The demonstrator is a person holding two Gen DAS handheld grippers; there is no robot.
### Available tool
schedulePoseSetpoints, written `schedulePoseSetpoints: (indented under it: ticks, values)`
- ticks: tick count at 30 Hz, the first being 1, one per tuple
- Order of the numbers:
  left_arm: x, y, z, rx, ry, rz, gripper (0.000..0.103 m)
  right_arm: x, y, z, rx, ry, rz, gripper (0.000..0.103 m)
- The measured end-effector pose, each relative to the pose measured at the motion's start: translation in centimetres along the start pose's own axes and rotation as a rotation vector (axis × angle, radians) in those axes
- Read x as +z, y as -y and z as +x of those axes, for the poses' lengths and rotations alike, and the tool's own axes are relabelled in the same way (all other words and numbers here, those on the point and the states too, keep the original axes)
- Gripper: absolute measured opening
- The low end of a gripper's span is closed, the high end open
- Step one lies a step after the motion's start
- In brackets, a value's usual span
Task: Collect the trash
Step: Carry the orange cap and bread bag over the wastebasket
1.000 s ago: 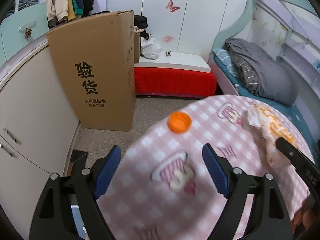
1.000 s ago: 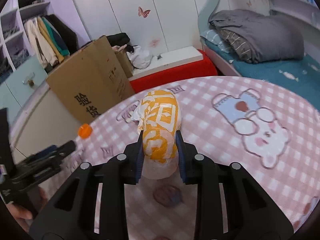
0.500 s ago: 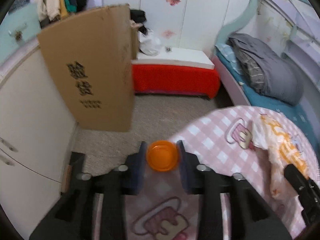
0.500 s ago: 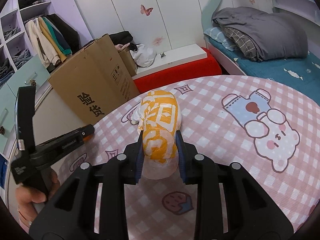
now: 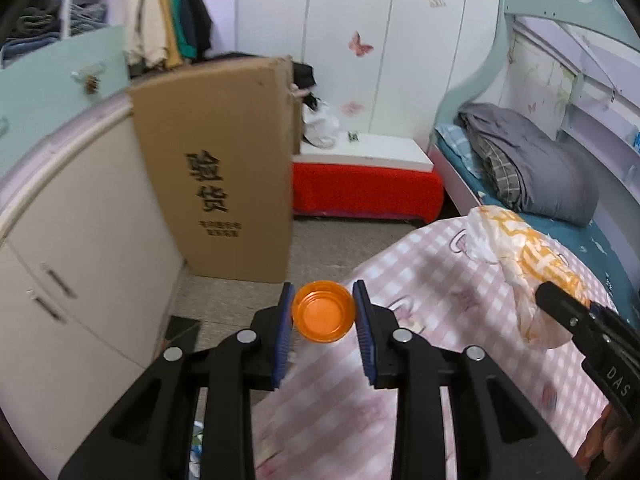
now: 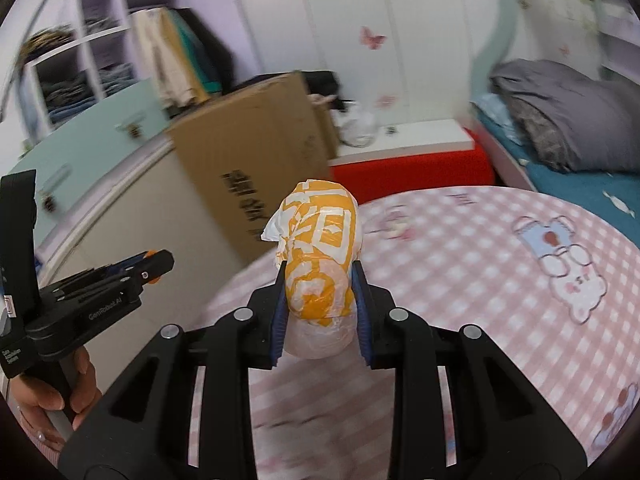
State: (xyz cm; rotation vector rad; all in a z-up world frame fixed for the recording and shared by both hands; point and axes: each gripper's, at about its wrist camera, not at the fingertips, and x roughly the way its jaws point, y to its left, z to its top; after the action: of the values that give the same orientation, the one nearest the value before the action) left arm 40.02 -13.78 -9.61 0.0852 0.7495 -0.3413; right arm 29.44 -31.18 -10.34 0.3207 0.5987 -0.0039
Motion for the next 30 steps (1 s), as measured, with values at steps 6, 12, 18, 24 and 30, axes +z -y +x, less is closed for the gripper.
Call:
schedulePoseSetpoints:
  ticks: [6, 12, 18, 24, 30]
  values:
    - [-2.3, -4.7, -7.4, 0.061, 0.076, -0.042, 0.028, -1.5, -7.2, -2.9, 0.099, -0.007, -0.062, 0.028]
    - [-5.8, -9.5, -13.3, 0.123, 0.102, -0.087, 0.029, -4.4, -14.4, -5.0, 0.181, -0.027, -0.141, 0.028]
    - [-10.2, -16.0, -16.0, 0.199, 0.079, -0.177, 0.029, -7.9, -21.3, -4.4, 0.266, -0.071, -0.197, 0.028]
    - [-15.1, -22.8, -16.5, 0.3, 0.022, -0.276, 0.029, -12.1, -27.3, -1.2, 0.33, -0.144, -0.242, 0.03]
    - [-19.2, -27.5, -15.0, 0.387, -0.055, -0.351, 0.029, -16.4, -30.5, 3.8, 0.339, -0.211, -0.264, 0.059]
